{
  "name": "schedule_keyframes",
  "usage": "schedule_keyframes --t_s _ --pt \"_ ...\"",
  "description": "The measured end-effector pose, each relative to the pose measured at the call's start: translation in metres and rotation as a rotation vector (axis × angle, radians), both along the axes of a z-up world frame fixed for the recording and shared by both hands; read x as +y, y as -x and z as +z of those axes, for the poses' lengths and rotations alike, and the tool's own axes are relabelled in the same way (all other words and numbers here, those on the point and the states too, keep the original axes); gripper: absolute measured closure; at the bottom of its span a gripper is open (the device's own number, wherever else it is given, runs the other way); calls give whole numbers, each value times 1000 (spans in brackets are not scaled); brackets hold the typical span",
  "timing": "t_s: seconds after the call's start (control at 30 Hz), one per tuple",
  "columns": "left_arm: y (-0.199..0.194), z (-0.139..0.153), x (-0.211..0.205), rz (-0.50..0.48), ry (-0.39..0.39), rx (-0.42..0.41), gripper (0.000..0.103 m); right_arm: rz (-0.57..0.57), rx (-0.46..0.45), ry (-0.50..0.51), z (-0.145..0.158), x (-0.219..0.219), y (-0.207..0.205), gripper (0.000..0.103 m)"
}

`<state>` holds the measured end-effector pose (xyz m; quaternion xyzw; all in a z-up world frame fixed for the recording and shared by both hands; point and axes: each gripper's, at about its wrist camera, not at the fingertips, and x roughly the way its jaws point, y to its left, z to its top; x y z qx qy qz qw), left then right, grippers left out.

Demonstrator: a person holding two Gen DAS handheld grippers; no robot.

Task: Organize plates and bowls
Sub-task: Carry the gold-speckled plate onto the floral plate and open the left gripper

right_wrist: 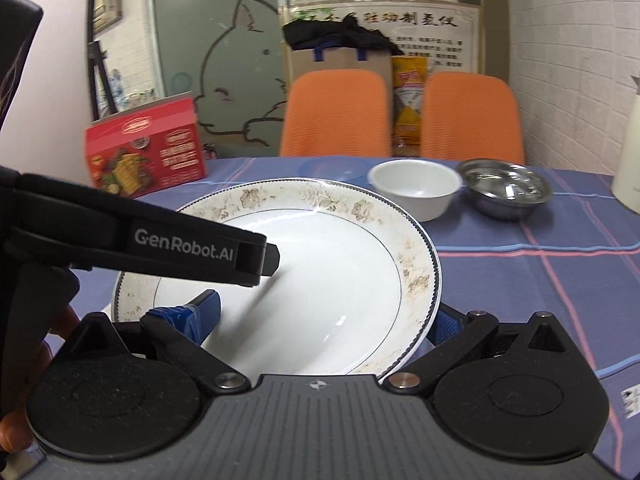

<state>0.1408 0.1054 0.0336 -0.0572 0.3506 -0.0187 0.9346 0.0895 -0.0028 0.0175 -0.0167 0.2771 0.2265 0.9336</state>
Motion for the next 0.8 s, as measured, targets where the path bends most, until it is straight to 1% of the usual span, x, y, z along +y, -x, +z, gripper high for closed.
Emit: schedule_keyframes --t_s 0.2,0.4,0.67,0.73,0.8 --pt "42 -4 33 71 9 -18 35 69 2 17 -2 31 27 12" --pt "67 -17 49 97 27 -8 35 99 19 36 -10 45 49 12" --pt "82 -34 55 102 40 15 34 110 47 56 -24 51 65 12" --pt "81 -39 56 101 39 26 34 113 31 77 -26 54 68 12" --pt "80 -40 54 105 20 19 34 120 33 74 -26 53 66 12"
